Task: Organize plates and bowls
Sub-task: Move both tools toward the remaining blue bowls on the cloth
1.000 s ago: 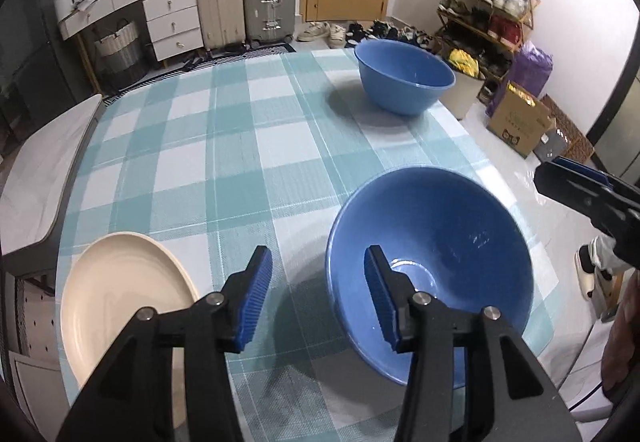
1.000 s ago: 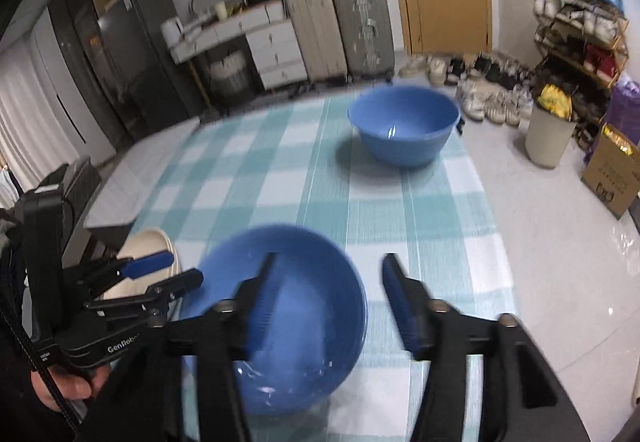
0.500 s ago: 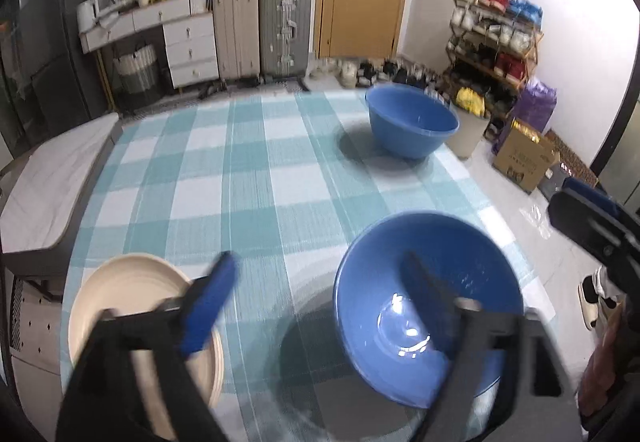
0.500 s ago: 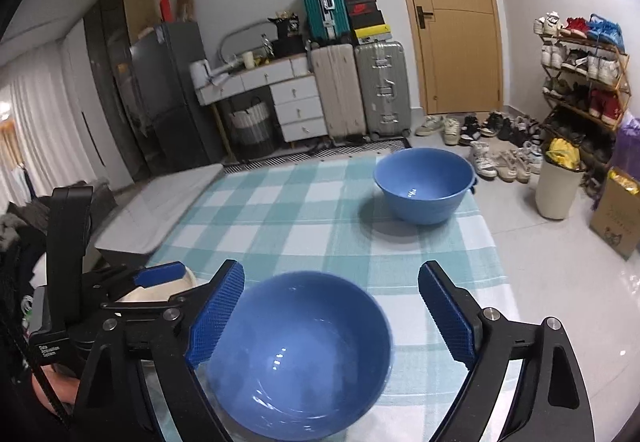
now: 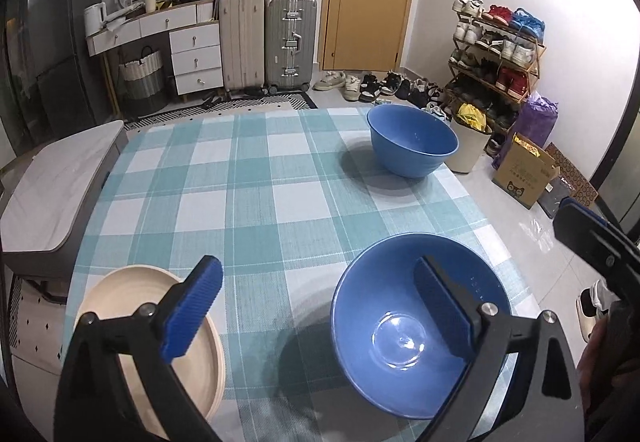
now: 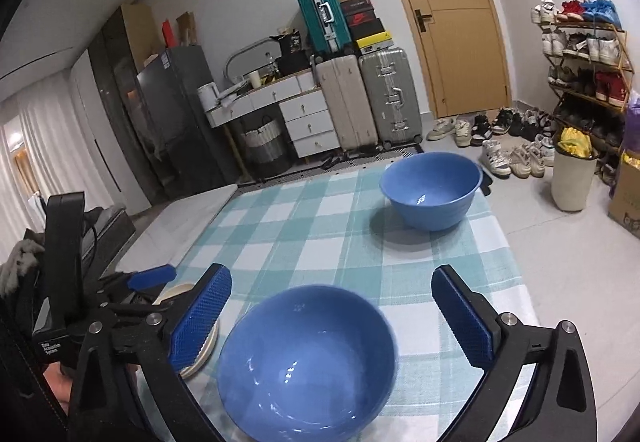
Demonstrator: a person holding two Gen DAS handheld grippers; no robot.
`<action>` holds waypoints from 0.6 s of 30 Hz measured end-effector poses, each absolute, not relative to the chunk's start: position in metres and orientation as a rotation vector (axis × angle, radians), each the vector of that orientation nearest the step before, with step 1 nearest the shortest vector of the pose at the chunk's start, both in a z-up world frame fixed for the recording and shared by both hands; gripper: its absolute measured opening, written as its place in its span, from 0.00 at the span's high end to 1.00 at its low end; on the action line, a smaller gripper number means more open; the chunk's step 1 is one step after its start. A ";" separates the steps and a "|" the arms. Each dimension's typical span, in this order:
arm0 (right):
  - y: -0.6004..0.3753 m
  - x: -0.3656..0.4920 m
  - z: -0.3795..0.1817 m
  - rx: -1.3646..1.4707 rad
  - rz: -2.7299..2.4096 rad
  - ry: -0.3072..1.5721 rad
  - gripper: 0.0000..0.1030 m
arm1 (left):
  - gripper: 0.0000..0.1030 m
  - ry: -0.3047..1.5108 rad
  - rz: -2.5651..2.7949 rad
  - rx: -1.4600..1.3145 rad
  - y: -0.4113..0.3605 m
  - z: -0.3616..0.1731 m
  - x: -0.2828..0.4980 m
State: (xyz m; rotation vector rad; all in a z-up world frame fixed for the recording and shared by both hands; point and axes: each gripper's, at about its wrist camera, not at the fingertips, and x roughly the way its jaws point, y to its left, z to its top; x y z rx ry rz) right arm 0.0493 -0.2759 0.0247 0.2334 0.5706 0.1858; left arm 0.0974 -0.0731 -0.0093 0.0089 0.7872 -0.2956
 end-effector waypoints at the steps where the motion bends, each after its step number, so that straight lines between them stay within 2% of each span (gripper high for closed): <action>1: -0.276 0.048 0.027 0.232 0.188 0.569 0.01 | 0.06 0.780 -0.297 0.008 -0.073 -0.007 0.096; 11: -0.272 0.037 0.069 0.195 0.256 0.530 0.01 | 0.05 0.706 -0.270 0.070 -0.078 0.018 0.085; 18: -0.286 0.049 0.106 0.191 0.301 0.492 0.01 | 0.05 0.708 -0.244 0.106 -0.085 0.031 0.112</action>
